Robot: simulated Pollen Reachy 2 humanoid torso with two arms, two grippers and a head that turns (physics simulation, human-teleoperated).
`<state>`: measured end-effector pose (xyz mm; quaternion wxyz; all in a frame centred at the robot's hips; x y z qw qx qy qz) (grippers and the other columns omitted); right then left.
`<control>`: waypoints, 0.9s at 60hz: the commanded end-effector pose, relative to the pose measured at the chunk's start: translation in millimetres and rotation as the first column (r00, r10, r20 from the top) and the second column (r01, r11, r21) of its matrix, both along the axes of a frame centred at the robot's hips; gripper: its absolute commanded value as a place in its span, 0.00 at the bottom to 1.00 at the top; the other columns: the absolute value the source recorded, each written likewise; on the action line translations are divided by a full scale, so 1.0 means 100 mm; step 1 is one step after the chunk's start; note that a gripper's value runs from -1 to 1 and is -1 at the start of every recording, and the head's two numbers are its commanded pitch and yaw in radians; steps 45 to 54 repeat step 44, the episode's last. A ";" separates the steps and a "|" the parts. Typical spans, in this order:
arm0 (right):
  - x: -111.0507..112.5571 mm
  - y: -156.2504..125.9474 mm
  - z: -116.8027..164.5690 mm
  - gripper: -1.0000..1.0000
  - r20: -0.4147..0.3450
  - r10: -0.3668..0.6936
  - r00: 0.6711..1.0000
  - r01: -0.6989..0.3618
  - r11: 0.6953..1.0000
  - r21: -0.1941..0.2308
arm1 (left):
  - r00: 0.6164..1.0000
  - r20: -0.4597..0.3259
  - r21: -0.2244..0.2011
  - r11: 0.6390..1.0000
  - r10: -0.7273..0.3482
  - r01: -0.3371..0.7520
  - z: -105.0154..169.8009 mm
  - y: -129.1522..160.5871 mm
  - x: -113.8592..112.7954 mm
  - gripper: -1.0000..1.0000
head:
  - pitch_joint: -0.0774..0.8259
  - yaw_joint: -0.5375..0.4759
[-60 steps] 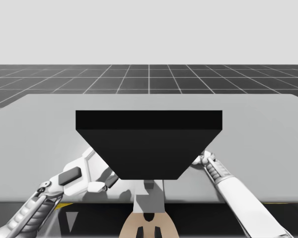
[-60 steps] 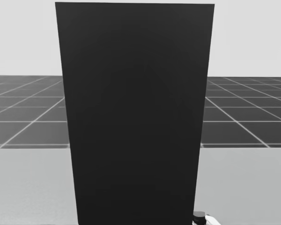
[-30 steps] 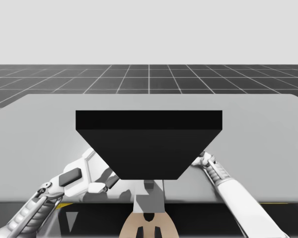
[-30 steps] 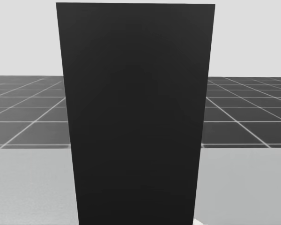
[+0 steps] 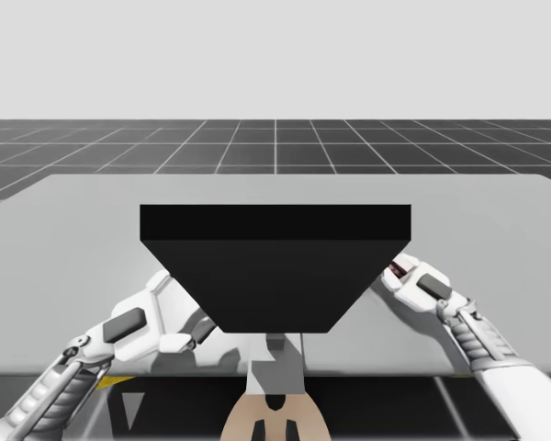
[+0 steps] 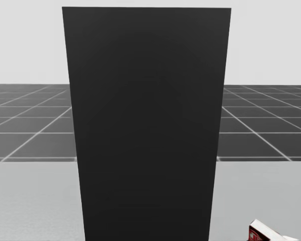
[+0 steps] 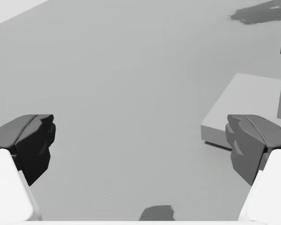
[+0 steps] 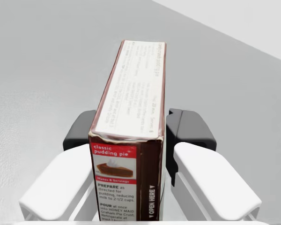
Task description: Reach around the screen and pick up the object behind it.
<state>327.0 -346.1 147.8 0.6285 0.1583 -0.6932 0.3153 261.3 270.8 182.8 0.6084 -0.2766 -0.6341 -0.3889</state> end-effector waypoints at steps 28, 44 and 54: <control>-0.18 -0.72 1.15 1.00 0.266 -0.195 0.944 0.182 0.981 0.071 | 1.000 0.012 -0.001 1.000 0.017 -0.017 0.04 0.05 -0.01 0.00 | 0.22 0.52; -0.27 -0.63 1.71 1.00 0.405 -0.264 0.875 0.215 0.963 0.162 | 1.000 0.013 0.001 1.000 0.017 -0.017 0.03 0.05 -0.01 0.00 | 0.22 0.52; -0.27 -0.63 1.71 1.00 0.405 -0.264 0.875 0.215 0.963 0.162 | 1.000 0.013 0.001 1.000 0.017 -0.017 0.03 0.05 -0.01 0.00 | 0.22 0.52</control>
